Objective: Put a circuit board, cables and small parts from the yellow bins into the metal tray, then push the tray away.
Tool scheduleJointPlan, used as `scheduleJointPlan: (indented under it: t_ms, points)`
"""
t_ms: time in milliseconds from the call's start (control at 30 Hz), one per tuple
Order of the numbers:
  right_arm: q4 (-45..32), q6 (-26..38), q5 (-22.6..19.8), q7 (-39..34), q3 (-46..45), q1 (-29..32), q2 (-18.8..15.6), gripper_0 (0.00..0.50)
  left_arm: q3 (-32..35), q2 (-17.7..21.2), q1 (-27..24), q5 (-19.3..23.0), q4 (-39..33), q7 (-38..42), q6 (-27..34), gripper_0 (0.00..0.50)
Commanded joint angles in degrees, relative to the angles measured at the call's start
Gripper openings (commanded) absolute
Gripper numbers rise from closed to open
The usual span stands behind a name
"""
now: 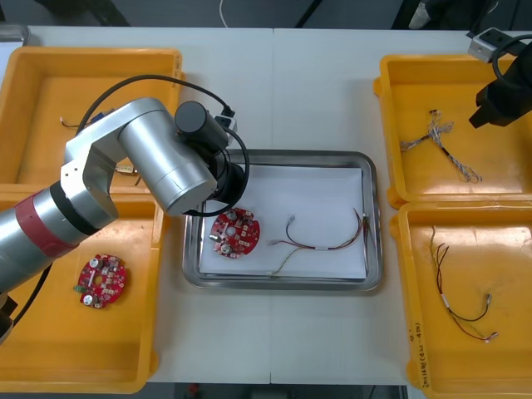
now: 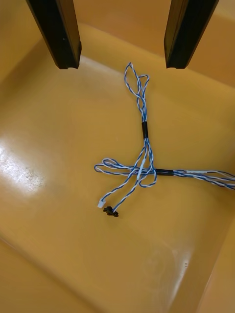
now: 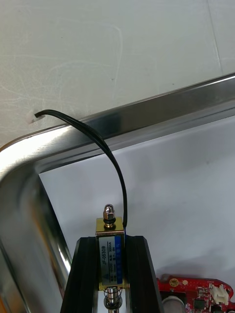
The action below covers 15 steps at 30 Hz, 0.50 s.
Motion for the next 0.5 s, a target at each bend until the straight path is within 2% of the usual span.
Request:
scheduleJointPlan:
  t_ms: [33,67,100,133,167,200,233,267,300,500]
  points:
    - [2.7,-2.8,0.6,2.6,1.0,-2.8,-0.9,0.5,-0.7,-1.2,-2.5,-0.8,-0.5,3.8,-0.7,0.007]
    - [3.4,-3.3,0.7,2.8,1.0,-2.8,-0.6,0.5,-0.7,-1.2,-2.5,-0.9,-0.5,3.8,-0.7,0.015]
    - [4.1,-4.0,0.7,3.0,1.0,-2.8,-0.4,0.5,-0.7,-1.1,-2.5,-1.0,-0.5,3.8,-0.7,0.047]
    - [4.9,-4.6,0.8,3.1,1.0,-2.8,-0.3,0.5,-0.7,-1.2,-2.5,-1.0,-0.5,3.9,-0.7,0.143]
    - [5.5,-5.1,0.9,3.3,1.0,-2.8,-0.2,0.5,-0.7,-1.1,-2.5,-1.0,-0.6,3.8,-0.7,0.214]
    - [6.2,-5.6,1.0,3.4,1.0,-2.8,-0.1,0.5,-0.7,-1.1,-2.5,-1.1,-0.5,3.9,-0.7,0.315]
    - [6.4,-5.7,1.1,3.4,1.0,-2.8,0.0,0.5,-0.7,-1.1,-2.5,-1.2,-0.6,3.9,-0.7,0.351]
    - [7.3,-6.2,1.1,3.6,1.0,-2.8,0.2,0.5,-0.7,-1.0,-2.6,-1.3,-0.6,4.0,-0.7,0.44]
    - [7.7,-6.3,1.1,3.6,1.0,-2.8,0.2,0.5,-0.7,-1.0,-2.5,-1.4,-0.5,4.0,-0.7,0.488]
    - [9.2,-8.8,1.2,4.0,0.7,-1.9,1.2,0.5,-0.7,-0.7,-2.6,-1.4,-0.6,4.8,-0.7,0.5]
